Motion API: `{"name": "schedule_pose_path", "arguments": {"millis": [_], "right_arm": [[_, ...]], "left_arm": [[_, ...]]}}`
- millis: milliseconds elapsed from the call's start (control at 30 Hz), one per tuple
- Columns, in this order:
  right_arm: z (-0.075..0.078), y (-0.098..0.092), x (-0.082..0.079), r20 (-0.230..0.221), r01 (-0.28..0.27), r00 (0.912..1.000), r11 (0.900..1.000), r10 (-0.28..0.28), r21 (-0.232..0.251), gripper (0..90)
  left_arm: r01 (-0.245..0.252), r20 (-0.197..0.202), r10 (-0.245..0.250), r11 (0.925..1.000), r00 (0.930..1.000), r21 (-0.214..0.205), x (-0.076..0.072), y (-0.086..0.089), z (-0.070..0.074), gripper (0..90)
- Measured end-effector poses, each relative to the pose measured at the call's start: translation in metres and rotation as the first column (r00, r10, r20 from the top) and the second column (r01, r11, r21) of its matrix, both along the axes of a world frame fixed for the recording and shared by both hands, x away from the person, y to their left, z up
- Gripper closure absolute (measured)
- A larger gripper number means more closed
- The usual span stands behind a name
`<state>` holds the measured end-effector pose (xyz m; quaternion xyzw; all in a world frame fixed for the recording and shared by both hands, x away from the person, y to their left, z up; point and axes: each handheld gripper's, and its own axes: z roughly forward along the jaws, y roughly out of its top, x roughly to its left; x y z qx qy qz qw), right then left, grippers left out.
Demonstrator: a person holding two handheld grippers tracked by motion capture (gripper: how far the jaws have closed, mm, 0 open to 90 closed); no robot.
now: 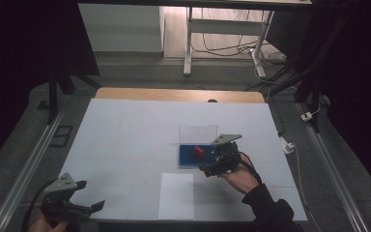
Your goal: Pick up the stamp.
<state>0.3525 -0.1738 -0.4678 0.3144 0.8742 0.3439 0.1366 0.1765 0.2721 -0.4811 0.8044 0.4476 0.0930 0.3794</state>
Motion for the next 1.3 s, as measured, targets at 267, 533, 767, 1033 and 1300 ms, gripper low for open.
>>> {"name": "schedule_pose_path", "arguments": {"millis": [267, 533, 767, 1033, 1300], "right_arm": [[-0.012, 0.019, 0.017, -0.015, -0.006, 0.9999, 0.9991, 0.006, -0.043, 0.0], [-0.023, 0.029, 0.032, -0.001, -0.01, 1.0, 0.997, 0.01, -0.076, 13.0], [-0.021, 0.03, 0.038, -0.009, -0.044, 0.999, 0.9956, 0.044, -0.083, 47.0], [-0.021, 0.024, 0.043, -0.027, -0.048, 0.9985, 0.9974, 0.047, -0.055, 75.6], [-0.019, 0.025, 0.041, -0.009, -0.084, 0.9965, 0.9934, 0.083, -0.078, 80.0]], "left_arm": [[-0.005, -0.005, 0.005, 0.9999, 1.0, -0.015, 0.001, 0.002, 0.0, 2.5], [-0.004, -0.009, 0.004, 0.9996, 1.0, -0.029, 0.001, 0.003, 0.0, 2.8], [-0.004, -0.013, 0.003, 0.9994, 0.9999, -0.035, 0.001, 0.004, -0.001, 3.2], [-0.004, -0.015, 0.003, 0.9992, 0.9999, -0.041, 0.002, 0.004, -0.001, 3.5], [-0.007, -0.017, 0.006, 0.998, 0.9998, -0.064, 0.002, 0.007, -0.001, 3.9]]}}
